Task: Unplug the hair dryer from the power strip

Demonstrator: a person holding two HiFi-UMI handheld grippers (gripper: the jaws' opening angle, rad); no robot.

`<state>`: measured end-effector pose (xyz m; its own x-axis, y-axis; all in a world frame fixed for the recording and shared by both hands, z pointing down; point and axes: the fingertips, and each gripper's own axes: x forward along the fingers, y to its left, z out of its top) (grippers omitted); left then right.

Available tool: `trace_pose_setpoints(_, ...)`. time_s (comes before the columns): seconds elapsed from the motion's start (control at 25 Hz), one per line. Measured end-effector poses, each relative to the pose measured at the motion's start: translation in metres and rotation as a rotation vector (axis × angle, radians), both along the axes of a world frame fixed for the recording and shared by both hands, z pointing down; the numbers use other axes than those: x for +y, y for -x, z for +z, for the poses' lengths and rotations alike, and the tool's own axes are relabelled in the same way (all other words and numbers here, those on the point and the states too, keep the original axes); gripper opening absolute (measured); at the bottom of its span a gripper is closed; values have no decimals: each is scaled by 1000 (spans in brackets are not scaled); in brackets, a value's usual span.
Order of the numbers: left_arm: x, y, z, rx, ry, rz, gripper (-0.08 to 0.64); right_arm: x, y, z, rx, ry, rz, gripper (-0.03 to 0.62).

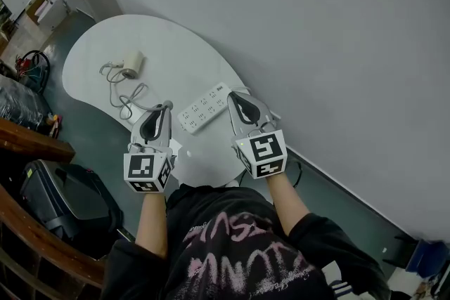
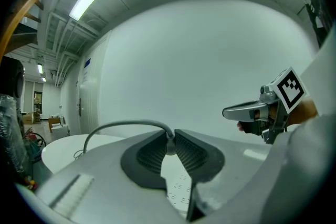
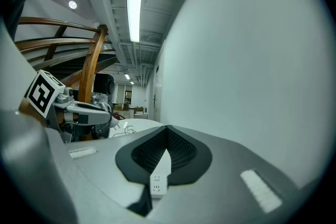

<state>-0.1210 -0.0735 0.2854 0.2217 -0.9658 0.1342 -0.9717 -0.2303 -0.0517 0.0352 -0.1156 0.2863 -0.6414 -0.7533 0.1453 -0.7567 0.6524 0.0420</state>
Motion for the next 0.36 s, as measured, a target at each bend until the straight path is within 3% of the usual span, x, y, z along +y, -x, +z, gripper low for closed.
trace_pose_setpoints(0.36, 3, 2, 1, -2, 5, -7, 54, 1, 0, 2, 3, 2, 1, 8)
